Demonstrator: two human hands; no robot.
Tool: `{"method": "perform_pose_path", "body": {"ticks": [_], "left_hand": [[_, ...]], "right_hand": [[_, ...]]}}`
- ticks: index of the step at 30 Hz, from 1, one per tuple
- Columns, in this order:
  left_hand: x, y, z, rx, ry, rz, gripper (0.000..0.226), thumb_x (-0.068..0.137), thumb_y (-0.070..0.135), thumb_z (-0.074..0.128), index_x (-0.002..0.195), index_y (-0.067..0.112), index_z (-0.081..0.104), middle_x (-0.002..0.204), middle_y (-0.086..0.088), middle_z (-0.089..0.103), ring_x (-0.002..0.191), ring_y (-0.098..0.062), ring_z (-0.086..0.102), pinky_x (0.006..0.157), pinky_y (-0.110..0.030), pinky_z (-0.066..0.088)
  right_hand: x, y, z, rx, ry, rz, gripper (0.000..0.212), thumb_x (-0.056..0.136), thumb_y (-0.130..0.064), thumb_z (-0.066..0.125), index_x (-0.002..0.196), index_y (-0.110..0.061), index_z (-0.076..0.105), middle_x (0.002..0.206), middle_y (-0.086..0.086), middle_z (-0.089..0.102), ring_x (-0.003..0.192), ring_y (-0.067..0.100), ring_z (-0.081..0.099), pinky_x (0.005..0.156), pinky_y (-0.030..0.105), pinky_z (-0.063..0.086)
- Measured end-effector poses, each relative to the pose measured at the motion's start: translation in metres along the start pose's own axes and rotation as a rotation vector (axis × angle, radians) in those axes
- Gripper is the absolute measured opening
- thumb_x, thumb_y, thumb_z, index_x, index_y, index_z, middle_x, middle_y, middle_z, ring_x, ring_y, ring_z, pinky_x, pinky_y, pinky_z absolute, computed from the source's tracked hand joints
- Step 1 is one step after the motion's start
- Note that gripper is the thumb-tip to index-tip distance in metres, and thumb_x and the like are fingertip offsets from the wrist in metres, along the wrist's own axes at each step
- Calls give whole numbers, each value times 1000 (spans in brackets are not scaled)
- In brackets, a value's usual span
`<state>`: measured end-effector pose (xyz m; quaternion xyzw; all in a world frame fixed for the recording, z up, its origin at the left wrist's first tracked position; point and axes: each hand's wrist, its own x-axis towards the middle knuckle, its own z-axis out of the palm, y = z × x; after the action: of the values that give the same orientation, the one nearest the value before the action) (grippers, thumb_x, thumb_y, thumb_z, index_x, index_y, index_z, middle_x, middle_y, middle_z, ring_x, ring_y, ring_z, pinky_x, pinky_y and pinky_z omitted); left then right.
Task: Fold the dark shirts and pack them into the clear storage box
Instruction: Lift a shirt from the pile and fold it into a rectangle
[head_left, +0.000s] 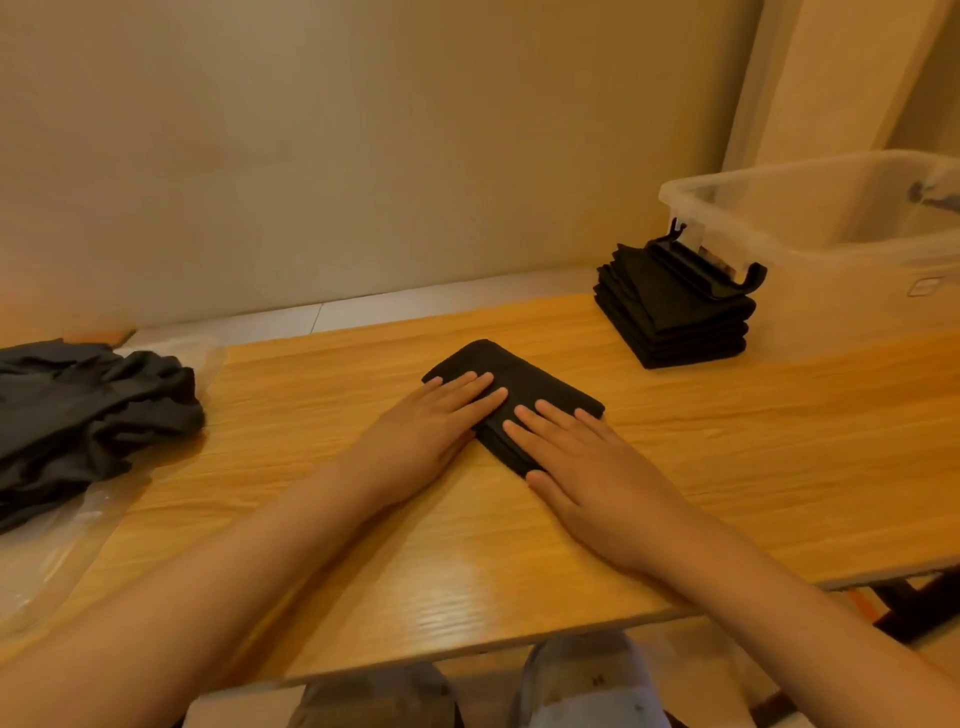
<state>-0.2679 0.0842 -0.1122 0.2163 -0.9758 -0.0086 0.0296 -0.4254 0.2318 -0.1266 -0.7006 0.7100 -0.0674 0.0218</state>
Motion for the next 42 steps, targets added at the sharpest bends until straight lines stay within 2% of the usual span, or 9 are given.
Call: {"method": "perform_pose_path", "body": {"ticks": [4, 9, 16, 23, 26, 30, 37, 39, 42], "left_hand": [[83, -1, -3, 141, 84, -45, 50, 104, 22, 34, 151, 32, 22, 160, 5, 19, 147, -15, 16, 117, -29, 13], [141, 7, 9, -205, 212, -159, 42, 102, 18, 35, 142, 25, 45, 150, 4, 42, 138, -14, 36, 110, -28, 30], [151, 8, 29, -370, 355, -172, 35, 99, 27, 49, 134, 26, 55, 143, 7, 50, 134, -8, 41, 107, -28, 37], [152, 3, 29, -483, 363, -98, 37, 97, 19, 53, 134, 21, 54, 144, 3, 47, 134, -9, 39, 104, -16, 28], [154, 3, 27, -409, 388, -36, 44, 101, 23, 42, 145, 24, 40, 154, 4, 31, 143, -10, 22, 113, -22, 16], [158, 1, 34, -271, 157, -80, 49, 105, 31, 26, 153, 31, 16, 162, 6, 11, 148, -10, 1, 121, -33, 0], [162, -1, 37, -283, 160, -161, 48, 105, 30, 26, 152, 27, 20, 161, 5, 12, 148, -10, 5, 121, -36, 9], [163, -2, 37, -309, 153, -151, 48, 105, 30, 26, 152, 26, 21, 161, 4, 13, 148, -10, 5, 121, -35, 11], [162, -2, 36, -340, 169, -152, 47, 105, 30, 28, 151, 25, 24, 161, 5, 15, 148, -10, 7, 120, -35, 13]], "right_hand": [[45, 35, -4, -20, 28, 212, 53, 105, -37, 22, 154, -25, 6, 162, -6, 2, 148, 11, -4, 119, 33, -1], [74, 45, 1, 24, 69, 431, 53, 105, -35, 18, 154, -22, 0, 162, -3, -5, 148, 14, -9, 120, 36, -4], [70, 43, 1, 61, 94, 453, 55, 104, -39, 19, 154, -24, 1, 162, -4, -4, 148, 13, -10, 120, 36, -4], [67, 40, -3, 73, 240, 422, 59, 98, -50, 18, 151, -25, 25, 159, -4, 20, 147, 11, 8, 118, 34, 4], [71, 44, -4, 91, 250, 386, 56, 102, -48, 21, 153, -25, 17, 161, -6, 11, 148, 9, -3, 119, 34, -4], [71, 46, 1, 100, 110, 369, 62, 101, -50, 20, 154, -22, 5, 162, -7, 0, 147, 7, -8, 120, 34, -7], [71, 39, 3, 96, 159, 349, 70, 92, -53, 6, 153, -22, 20, 161, -7, 12, 147, 5, 0, 115, 27, -8], [72, 39, 4, 94, 155, 352, 59, 101, -49, 13, 153, -22, 19, 161, -7, 10, 147, 6, -1, 117, 29, -8], [72, 39, 5, 93, 168, 351, 57, 102, -45, 22, 153, -20, 18, 161, -5, 11, 147, 7, 1, 119, 31, -5]]}}
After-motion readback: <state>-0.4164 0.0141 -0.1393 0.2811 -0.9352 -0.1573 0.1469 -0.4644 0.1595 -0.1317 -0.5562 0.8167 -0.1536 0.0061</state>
